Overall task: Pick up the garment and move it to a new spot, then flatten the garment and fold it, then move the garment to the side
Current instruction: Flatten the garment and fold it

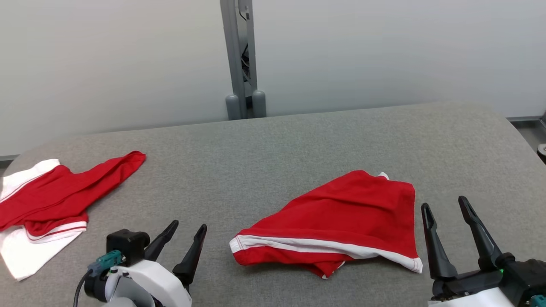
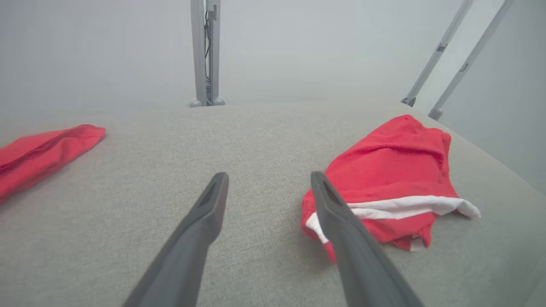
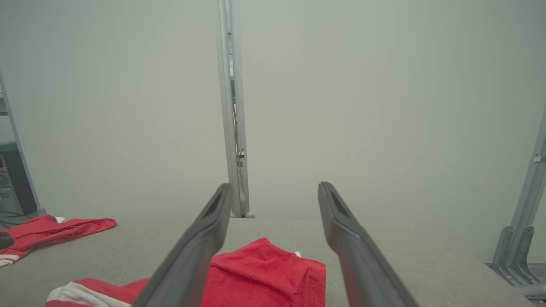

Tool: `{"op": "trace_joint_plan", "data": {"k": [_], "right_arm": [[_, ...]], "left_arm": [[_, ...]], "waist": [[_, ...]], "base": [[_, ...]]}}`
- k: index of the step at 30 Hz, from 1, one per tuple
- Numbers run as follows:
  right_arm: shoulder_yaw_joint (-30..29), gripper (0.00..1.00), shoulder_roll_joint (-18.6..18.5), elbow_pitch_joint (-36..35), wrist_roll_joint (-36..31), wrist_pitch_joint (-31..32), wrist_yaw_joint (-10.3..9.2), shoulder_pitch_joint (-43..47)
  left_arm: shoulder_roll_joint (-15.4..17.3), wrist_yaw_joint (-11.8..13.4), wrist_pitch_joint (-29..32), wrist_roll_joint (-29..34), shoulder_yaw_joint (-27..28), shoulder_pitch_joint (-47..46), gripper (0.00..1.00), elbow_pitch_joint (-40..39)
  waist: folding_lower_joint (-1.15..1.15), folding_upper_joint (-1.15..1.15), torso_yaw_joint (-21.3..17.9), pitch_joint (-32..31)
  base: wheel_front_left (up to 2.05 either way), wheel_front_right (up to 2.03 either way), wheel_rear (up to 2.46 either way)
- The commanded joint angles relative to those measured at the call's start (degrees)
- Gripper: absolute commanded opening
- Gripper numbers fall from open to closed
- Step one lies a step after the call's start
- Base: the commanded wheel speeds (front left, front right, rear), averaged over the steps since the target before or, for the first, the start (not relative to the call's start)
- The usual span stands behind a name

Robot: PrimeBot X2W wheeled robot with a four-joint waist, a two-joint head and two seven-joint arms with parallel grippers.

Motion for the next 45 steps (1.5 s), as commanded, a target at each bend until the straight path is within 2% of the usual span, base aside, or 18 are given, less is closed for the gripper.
{"op": "trace_joint_plan", "data": {"k": [1, 6, 9, 11, 12, 14, 17, 23, 25, 28, 37, 45], "right_arm": [[0.2, 1.00, -0.3, 0.1, -0.1, -0.1, 0.01, 0.3], [0.9, 1.00, -0.3, 0.4, -0.2, -0.1, 0.00, -0.1], [1.3, 1.00, -0.3, 0.8, 0.3, -0.1, 0.00, 0.1], [1.1, 1.00, -0.3, 1.1, 1.2, -0.1, 0.00, 0.4], [1.1, 1.00, -0.3, 1.1, 1.2, -0.1, 0.00, 0.4], [1.0, 1.00, -0.3, 1.5, 1.6, -0.1, 0.00, 1.0], [0.6, 1.00, -0.3, 1.7, 1.9, -0.1, 0.00, 1.7], [0.6, 1.00, -0.3, 1.7, 1.2, -0.1, 0.00, 3.7], [0.4, 1.00, -0.3, 1.5, 0.8, -0.1, 0.00, 4.6], [0.4, 1.00, -0.3, 1.5, 0.6, -0.1, 0.00, 5.8], [0.3, 1.00, -0.3, 2.8, 1.1, -0.1, 0.00, 7.4], [0.4, 1.00, -0.3, 3.2, 1.5, -0.1, 0.00, 6.7]], "left_arm": [[-0.4, 1.4, -0.5, 0.5, 1.7, 1.2, 1.00, -0.1], [-6.3, 6.0, -0.7, 7.2, 15.8, 7.8, 1.00, -4.1], [-11.5, 6.6, -0.7, 11.4, 25.1, 12.9, 1.00, -6.8], [-16.0, 5.7, -0.7, 13.8, 32.2, 16.2, 1.00, -8.9], [-16.0, 5.7, -0.7, 13.8, 32.2, 16.2, 1.00, -8.9], [-20.6, 4.1, -0.7, 16.6, 37.9, 19.4, 1.00, -11.0], [-24.8, 1.1, -0.7, 23.0, 44.0, 22.7, 1.00, -12.7], [-27.0, -3.1, -0.7, 40.9, 46.0, 26.9, 1.00, -13.9], [-27.0, -3.5, -0.7, 47.1, 45.6, 27.8, 1.00, -13.8], [-27.2, -3.2, -0.7, 51.8, 45.3, 29.8, 1.00, -12.9], [-27.5, -3.7, -0.7, 53.3, 45.1, 31.5, 1.00, -8.7], [-27.5, -3.6, -0.7, 51.7, 44.2, 30.6, 1.00, -7.5]], "waist": [[0.00, 0.00, 0.7, -0.7], [0.00, 0.00, 1.4, -1.5], [0.00, 0.00, 1.4, -2.1], [0.00, 0.00, 1.4, -2.4], [0.00, 0.00, 1.4, -2.4], [0.00, 0.00, 1.4, -3.0], [0.00, 0.00, 1.3, -3.7], [0.00, 0.00, 1.4, -4.6], [0.00, 0.00, 1.4, -4.8], [0.00, 0.00, 1.4, -5.0], [0.00, 0.00, 1.8, -4.9], [0.00, 0.00, 1.7, -5.0]], "base": [[0.00, 0.00, 0.00], [0.00, 0.00, 0.00], [0.00, 0.00, 0.00], [0.00, 0.00, 0.00], [0.00, 0.00, 0.00], [0.00, 0.00, 0.00], [0.00, 0.00, 0.00], [0.00, 0.00, 0.00], [0.00, 0.00, 0.00], [0.00, 0.00, 0.00], [0.00, 0.00, 0.00], [0.00, 0.00, 0.00]]}}
